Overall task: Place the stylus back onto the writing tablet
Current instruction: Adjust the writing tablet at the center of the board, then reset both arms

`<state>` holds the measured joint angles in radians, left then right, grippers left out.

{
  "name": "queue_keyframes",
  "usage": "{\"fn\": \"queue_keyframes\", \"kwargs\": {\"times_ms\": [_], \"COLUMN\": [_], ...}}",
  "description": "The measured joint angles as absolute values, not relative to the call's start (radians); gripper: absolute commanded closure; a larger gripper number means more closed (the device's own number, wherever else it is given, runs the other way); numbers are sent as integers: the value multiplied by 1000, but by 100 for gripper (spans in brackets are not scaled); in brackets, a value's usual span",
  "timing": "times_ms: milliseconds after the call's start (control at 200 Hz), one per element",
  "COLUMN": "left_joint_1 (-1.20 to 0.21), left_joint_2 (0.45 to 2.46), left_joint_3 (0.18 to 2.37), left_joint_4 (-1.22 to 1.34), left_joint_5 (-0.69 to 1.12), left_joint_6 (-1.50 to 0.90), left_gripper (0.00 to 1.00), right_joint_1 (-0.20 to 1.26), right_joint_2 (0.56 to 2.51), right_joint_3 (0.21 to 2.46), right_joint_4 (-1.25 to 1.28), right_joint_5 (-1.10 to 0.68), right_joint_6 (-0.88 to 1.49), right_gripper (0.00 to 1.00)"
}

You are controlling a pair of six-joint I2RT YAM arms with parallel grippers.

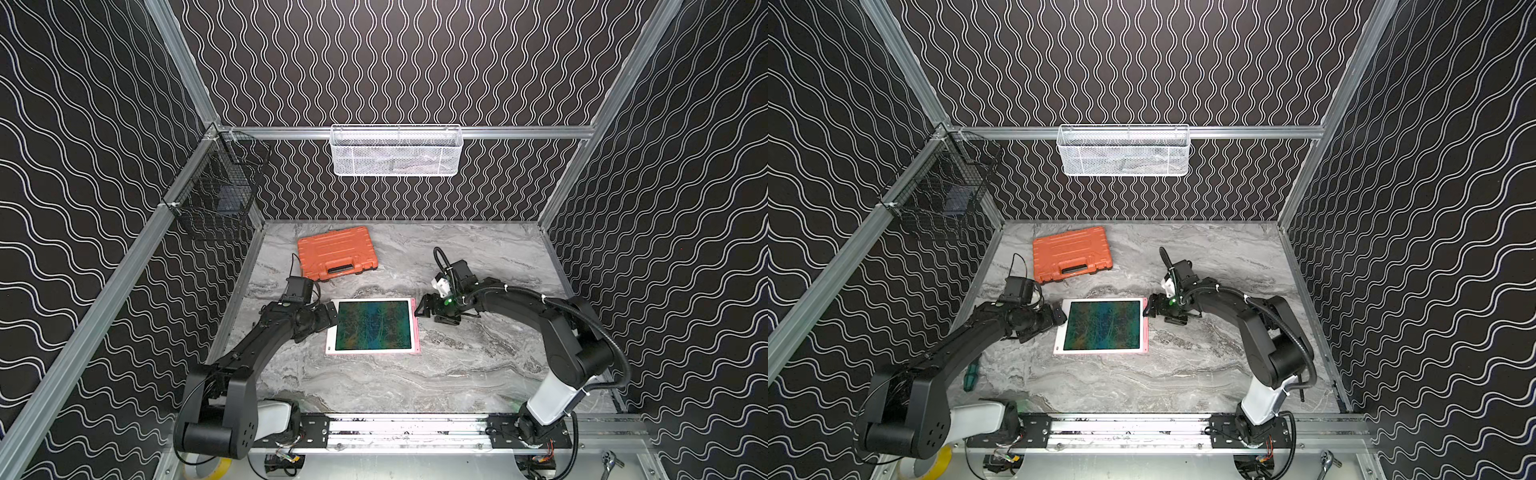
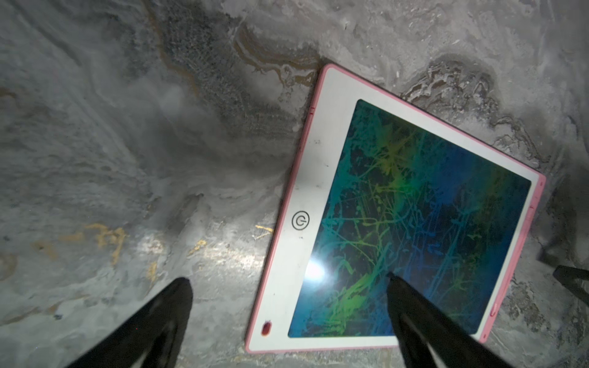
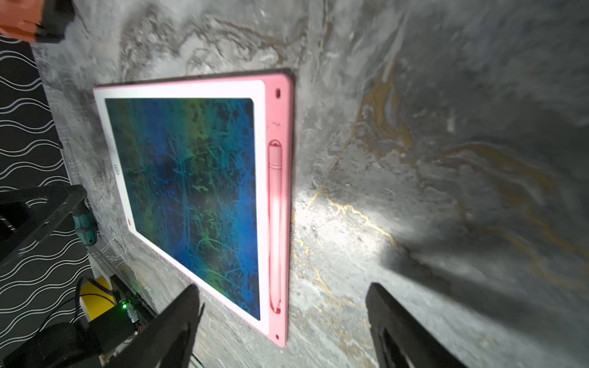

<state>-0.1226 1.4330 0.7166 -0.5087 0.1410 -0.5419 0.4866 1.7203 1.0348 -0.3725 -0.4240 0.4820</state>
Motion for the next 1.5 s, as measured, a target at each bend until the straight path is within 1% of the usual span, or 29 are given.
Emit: {"fn": "queue_keyframes", "kwargs": {"times_ms": [195, 310, 611, 841, 936, 1321, 1501], "left_joint_1": [-123, -123, -123, -123, -123, -123, -123], "left_joint_2": [1381, 1355, 1279, 1266, 1271, 1249, 1227], "left_joint_3": [734, 739, 738, 731, 725, 718, 720], "left_joint_4": [-565, -590, -590, -570, -563, -540, -537], "left_joint_5": [141, 144, 197, 236, 243, 263, 254], "left_joint_6": [-503, -485, -458, -445, -445, -438, -430], "left_gripper": [2, 1, 1, 1, 1, 2, 1], "right_joint_1": [476, 466, 370, 324, 313, 229, 162], "right_joint_2": [1658, 1594, 1428, 1343, 1321, 1172, 1126], "right_joint_3": [1034, 995, 851, 822, 822, 785, 739], "right_joint_4": [-397, -390, -364, -361, -361, -318, -268], "right_joint_5": [-372, -350, -273, -220, -196, -88, -92], "right_joint_6": [459, 457, 456, 452, 444, 438, 457], "right_gripper": [13, 12, 8, 6, 0, 0, 0]}}
